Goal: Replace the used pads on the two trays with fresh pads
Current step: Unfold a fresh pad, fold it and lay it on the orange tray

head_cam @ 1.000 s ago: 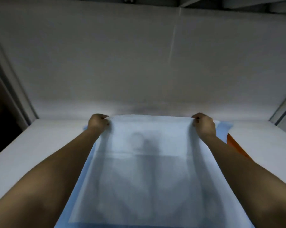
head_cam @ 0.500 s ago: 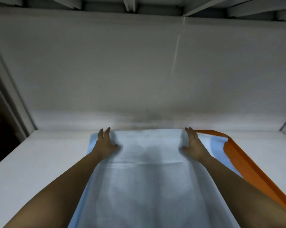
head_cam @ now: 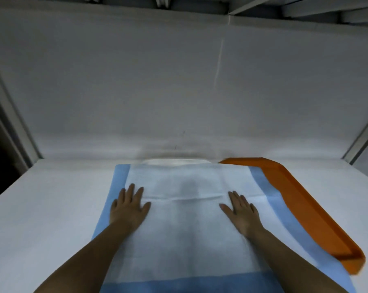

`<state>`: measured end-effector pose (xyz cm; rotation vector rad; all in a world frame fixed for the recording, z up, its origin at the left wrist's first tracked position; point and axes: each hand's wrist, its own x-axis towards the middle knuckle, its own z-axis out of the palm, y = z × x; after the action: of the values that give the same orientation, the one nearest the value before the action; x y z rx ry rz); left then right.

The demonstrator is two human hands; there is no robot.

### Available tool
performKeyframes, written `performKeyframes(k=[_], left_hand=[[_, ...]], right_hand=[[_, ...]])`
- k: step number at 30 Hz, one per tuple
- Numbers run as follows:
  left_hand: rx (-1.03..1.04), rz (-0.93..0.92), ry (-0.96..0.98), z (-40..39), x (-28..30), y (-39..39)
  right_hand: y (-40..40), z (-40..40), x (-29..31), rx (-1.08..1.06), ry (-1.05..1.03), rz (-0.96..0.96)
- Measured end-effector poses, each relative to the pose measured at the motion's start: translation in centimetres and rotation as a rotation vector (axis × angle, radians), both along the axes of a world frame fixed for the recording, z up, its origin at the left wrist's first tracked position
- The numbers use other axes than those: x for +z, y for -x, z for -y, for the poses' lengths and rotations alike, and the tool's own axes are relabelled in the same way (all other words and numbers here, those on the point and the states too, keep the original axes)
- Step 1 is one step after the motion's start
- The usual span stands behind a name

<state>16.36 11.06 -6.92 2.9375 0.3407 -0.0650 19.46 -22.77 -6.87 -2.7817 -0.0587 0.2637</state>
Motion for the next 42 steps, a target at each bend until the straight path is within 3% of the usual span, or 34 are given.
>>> performKeyframes(k=[3, 7, 11, 15, 20, 22, 25, 30, 32, 35, 38, 42], left_hand=[[0.065, -0.034, 0.011, -1.5, 0.5, 1.1], [0.122, -0.032, -0.020, -1.0, 2.7, 2.7], [-0.094, 0.076, -0.020, 4.6, 4.7, 3.8], [-0.395, -0.028, 0.019, 14.1, 6.0, 7.1], [-0.624, -0.162, 0.091, 23.3, 5.8, 11.8], [-0.696, -0.208, 0.079, 25.5, 5.4, 13.2], [-0.784, -0.217, -0.028, 27.8, 4.5, 14.8], [-0.742, -0.163, -0.167, 28.0, 3.4, 15.0], [-0.739, -0.129, -0.238, 27.4, 3.5, 14.6], [-0.750, -0.109, -0.315, 26.7, 3.7, 14.0], [-0.749, -0.124, -0.308, 26.4, 3.7, 13.9], [-0.769, -0.118, -0.203, 28.3, 3.6, 14.4]], right_hand=[[1.5, 2.8, 0.3, -0.075, 0.066, -0.003], [3.8, 6.7, 1.7, -0.224, 0.146, 0.131], [6.9, 10.0, 3.3, -0.308, 0.038, 0.095], [11.2, 12.7, 4.2, -0.357, -0.083, 0.060], [15.2, 13.7, 4.5, -0.393, 0.013, 0.178], [16.0, 14.5, 4.4, -0.496, -0.108, 0.246], [17.0, 15.8, 4.4, -0.782, -0.456, 0.291], [17.0, 16.8, 4.8, -1.053, -0.995, 0.089], [17.4, 17.1, 5.2, -1.014, -1.125, -0.060], [17.9, 18.0, 5.5, -0.903, -1.104, -0.169], [18.0, 18.2, 5.7, -0.876, -1.097, -0.185], [18.0, 17.3, 5.9, -0.879, -1.398, -0.117]])
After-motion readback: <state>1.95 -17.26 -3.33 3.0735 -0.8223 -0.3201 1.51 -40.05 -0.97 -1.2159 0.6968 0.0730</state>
